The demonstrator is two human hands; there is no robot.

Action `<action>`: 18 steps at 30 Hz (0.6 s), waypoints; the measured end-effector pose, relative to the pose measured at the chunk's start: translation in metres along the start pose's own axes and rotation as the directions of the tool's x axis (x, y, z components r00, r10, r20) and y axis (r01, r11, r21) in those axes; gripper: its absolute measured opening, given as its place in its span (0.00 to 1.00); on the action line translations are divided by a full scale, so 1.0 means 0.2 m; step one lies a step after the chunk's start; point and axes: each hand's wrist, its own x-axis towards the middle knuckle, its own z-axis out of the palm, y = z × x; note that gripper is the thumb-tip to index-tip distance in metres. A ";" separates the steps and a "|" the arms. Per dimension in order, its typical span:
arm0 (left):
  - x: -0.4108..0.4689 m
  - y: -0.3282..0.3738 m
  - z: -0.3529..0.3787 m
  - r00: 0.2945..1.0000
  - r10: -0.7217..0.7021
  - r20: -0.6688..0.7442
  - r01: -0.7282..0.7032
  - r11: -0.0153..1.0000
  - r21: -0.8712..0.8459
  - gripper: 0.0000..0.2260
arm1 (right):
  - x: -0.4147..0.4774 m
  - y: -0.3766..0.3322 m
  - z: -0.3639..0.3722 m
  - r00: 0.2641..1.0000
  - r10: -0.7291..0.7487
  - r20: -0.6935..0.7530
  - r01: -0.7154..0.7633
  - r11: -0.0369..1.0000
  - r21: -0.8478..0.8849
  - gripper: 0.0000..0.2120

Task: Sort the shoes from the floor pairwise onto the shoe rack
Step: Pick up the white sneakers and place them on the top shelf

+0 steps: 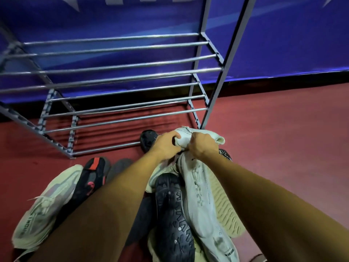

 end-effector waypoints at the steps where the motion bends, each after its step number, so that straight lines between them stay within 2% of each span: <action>1: -0.04 0.02 -0.03 1.000 0.018 -0.026 -0.018 1.000 -0.006 0.17 | -0.03 -0.02 -0.04 1.000 0.005 -0.012 -0.005 1.000 0.006 0.10; 7: -0.31 0.19 -0.31 0.976 0.154 -0.154 -0.149 0.988 0.044 0.15 | -0.28 -0.18 -0.29 0.997 -0.004 -0.076 0.010 0.996 0.086 0.09; 13: -0.60 0.31 -0.60 0.946 0.210 -0.249 -0.203 0.978 0.050 0.15 | -0.51 -0.40 -0.57 0.983 -0.112 -0.147 0.124 0.990 0.070 0.09; 18: -0.85 0.38 -0.87 0.919 0.210 -0.334 -0.219 0.976 0.013 0.23 | -0.69 -0.62 -0.84 0.956 -0.196 -0.218 0.225 0.967 0.118 0.10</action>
